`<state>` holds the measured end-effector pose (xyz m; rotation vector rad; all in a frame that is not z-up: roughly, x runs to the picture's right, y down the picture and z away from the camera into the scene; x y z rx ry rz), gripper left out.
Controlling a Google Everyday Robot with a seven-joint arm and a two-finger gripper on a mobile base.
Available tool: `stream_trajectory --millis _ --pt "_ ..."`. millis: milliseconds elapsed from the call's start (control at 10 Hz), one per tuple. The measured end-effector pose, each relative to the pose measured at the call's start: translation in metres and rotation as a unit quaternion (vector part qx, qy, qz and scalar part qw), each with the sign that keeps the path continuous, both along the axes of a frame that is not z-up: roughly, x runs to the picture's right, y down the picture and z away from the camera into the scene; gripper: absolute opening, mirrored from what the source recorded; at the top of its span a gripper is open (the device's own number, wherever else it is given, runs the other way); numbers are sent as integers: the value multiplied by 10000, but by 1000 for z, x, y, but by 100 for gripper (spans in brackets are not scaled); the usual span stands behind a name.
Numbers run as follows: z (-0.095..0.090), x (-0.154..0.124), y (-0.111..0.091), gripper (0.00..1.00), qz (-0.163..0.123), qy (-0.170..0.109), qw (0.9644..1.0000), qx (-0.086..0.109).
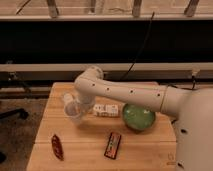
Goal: Pick up the ceramic cup
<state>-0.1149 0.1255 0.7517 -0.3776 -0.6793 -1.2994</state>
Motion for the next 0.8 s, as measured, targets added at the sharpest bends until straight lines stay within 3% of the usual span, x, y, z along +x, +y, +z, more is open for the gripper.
stream_trajectory --millis 800 --pt "0 1 -6 0 -19 -7 10000 8"
